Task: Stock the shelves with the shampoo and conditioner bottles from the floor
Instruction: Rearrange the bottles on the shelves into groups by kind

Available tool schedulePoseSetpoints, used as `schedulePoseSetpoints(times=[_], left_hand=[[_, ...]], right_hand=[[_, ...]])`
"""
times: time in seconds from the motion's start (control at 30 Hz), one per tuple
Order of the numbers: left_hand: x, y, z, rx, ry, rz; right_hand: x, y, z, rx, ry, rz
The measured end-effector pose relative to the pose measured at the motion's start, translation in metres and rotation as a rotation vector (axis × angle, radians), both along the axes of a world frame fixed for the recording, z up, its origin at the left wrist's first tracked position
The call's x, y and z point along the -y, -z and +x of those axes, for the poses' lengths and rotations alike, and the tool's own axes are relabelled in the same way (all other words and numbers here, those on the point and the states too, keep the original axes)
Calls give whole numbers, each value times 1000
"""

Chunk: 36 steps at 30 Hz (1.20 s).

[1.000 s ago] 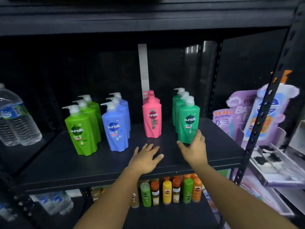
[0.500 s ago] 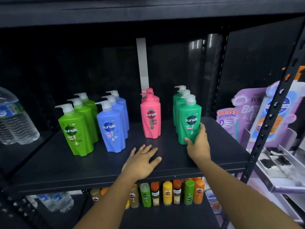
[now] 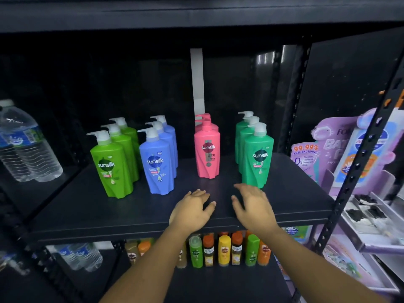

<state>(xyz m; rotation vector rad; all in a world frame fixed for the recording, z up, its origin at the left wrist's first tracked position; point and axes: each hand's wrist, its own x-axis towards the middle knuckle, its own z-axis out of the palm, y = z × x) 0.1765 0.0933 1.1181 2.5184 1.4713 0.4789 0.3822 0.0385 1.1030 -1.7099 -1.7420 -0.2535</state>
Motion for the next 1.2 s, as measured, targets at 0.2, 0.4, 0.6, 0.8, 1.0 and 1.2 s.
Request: schedulePoseSetpoints(times=[0.2, 0.4, 0.6, 0.8, 1.0, 1.2], left_hand=[[38, 8, -42, 59, 88, 132], [92, 33, -109, 175, 153, 111], [121, 71, -135, 141, 169, -6], [147, 116, -133, 54, 136, -200], [158, 186, -130, -20, 54, -331], [157, 283, -132, 17, -85, -389]], right_hand=[[26, 1, -45, 47, -69, -305], [87, 7, -82, 20, -134, -299], [137, 39, -120, 17, -187, -360], [169, 85, -146, 25, -158, -527], [171, 156, -141, 69, -128, -666], [162, 250, -115, 113, -177, -752]])
